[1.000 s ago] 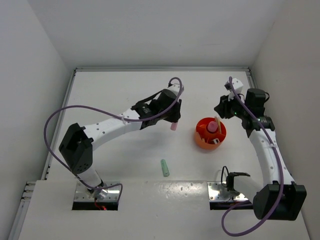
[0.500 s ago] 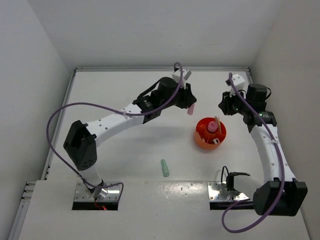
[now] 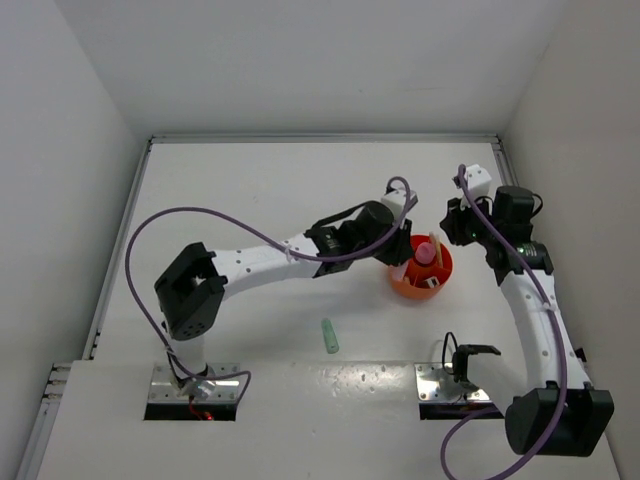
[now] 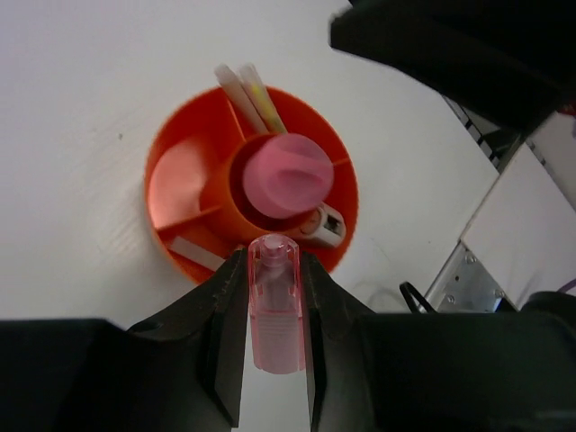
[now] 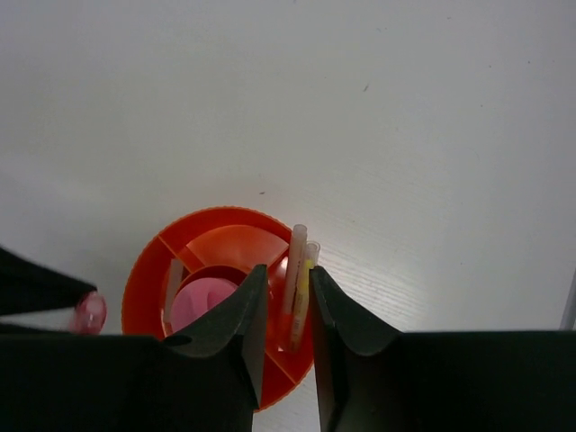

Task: Sort the stationery into containers
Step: Place the pen in the storage box, then pick up the pen from the center of the board, then place the pen in the storage box.

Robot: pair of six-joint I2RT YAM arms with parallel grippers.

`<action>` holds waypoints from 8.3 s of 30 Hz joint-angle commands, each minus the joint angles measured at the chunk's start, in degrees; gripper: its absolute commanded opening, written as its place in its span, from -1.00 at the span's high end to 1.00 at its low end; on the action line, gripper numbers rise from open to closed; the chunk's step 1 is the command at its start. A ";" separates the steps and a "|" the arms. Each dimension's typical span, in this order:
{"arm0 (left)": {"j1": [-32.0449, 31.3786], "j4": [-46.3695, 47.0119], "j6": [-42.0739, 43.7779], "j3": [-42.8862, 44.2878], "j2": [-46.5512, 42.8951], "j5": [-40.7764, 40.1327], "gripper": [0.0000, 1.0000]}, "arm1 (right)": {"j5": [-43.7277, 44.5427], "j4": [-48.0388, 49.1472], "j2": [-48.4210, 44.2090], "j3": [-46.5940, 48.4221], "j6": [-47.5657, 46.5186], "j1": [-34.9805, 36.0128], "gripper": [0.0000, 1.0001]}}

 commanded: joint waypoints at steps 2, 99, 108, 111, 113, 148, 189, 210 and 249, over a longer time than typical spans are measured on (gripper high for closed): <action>-2.91 -5.32 -3.27 2.31 -3.70 -4.87 1.00 | 4.63 2.32 -1.54 -0.22 2.84 -0.27 0.53; 1.83 23.31 2.61 9.79 13.35 -20.78 1.00 | 12.45 8.56 -9.18 -9.18 7.77 -0.27 1.00; 0.69 23.92 1.47 8.11 14.41 -19.55 1.00 | 12.98 8.56 -9.18 -9.18 7.77 -0.27 1.00; 0.16 23.93 1.47 7.59 14.93 -19.02 1.00 | 12.98 8.56 -9.18 -9.18 7.77 -0.27 1.00; -0.36 23.93 1.47 7.59 15.55 -19.02 1.00 | 12.98 8.56 -9.18 -9.18 7.77 -0.27 1.00; -3.70 -3.45 -12.61 -0.90 -3.58 -42.90 0.58 | 12.46 8.56 -9.71 -9.18 7.77 -0.27 -0.64; -12.76 -42.17 -58.30 -14.21 0.25 -23.42 -0.20 | 10.08 6.54 -11.21 -7.51 7.24 -0.27 -0.17; -11.70 -37.95 -56.37 -17.99 3.07 -19.72 0.22 | 11.14 6.54 -11.73 -8.04 7.24 -0.27 -0.17; 9.48 12.58 -1.43 22.09 18.97 3.47 1.00 | 17.46 9.79 -8.48 -9.10 7.24 -0.27 0.44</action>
